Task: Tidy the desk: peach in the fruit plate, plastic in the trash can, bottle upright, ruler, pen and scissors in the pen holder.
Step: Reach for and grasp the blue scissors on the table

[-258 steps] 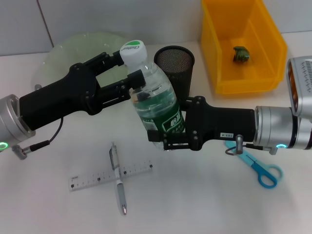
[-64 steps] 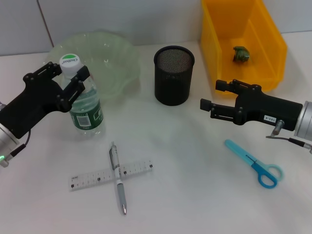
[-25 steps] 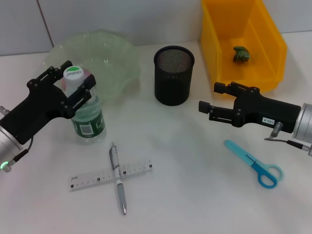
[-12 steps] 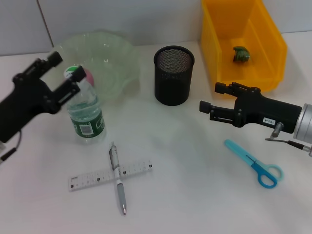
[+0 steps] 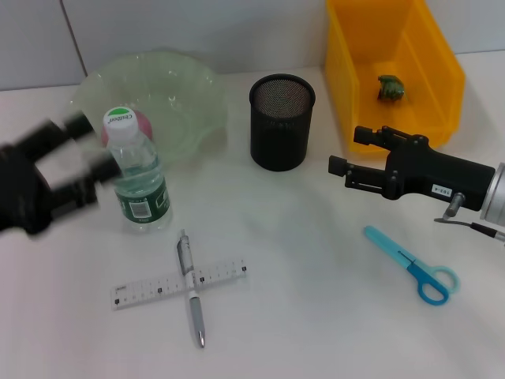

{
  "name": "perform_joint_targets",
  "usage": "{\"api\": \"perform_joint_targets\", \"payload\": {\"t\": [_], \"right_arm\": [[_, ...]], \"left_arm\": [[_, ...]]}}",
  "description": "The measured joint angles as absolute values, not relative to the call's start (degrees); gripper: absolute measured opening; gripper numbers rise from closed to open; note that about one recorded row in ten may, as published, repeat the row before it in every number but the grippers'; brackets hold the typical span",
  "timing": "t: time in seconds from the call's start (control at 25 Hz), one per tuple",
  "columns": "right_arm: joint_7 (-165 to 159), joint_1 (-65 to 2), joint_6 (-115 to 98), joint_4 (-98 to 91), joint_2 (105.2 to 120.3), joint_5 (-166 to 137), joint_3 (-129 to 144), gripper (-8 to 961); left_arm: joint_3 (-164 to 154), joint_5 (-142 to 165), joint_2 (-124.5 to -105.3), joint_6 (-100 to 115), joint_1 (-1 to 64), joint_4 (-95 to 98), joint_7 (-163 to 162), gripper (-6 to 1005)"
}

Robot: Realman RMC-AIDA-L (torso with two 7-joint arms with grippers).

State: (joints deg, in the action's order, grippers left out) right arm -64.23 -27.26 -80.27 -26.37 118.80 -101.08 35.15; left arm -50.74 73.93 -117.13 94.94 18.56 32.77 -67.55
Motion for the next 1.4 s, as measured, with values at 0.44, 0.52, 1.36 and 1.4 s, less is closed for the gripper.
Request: {"api": "perform_joint_targets", "payload": {"t": [0.44, 0.52, 1.36, 1.4], "right_arm": [[-65.5, -25.7, -85.3, -28.5, 118.44, -101.7, 35.8, 823], [-67.9, -25.1, -87.8, -30.7, 118.46, -102.7, 36.1, 823], [-111.6, -27.3, -93.9, -63.9, 118.96, -125.0, 45.3, 822], [-114.5, -28.0, -94.0, -65.5, 118.94, -127.0, 46.6, 822]], "left_arm": [[-55.4, 102.6, -118.53, 97.5, 17.6, 49.8, -80.7, 813], [-56.0, 102.6, -118.53, 97.0, 17.4, 49.9, -80.4, 813], [-56.7, 102.3, -118.71, 96.1, 17.8, 49.2, -79.5, 813], [-56.7, 102.3, -118.74, 96.1, 17.9, 49.2, -79.5, 813]]}}
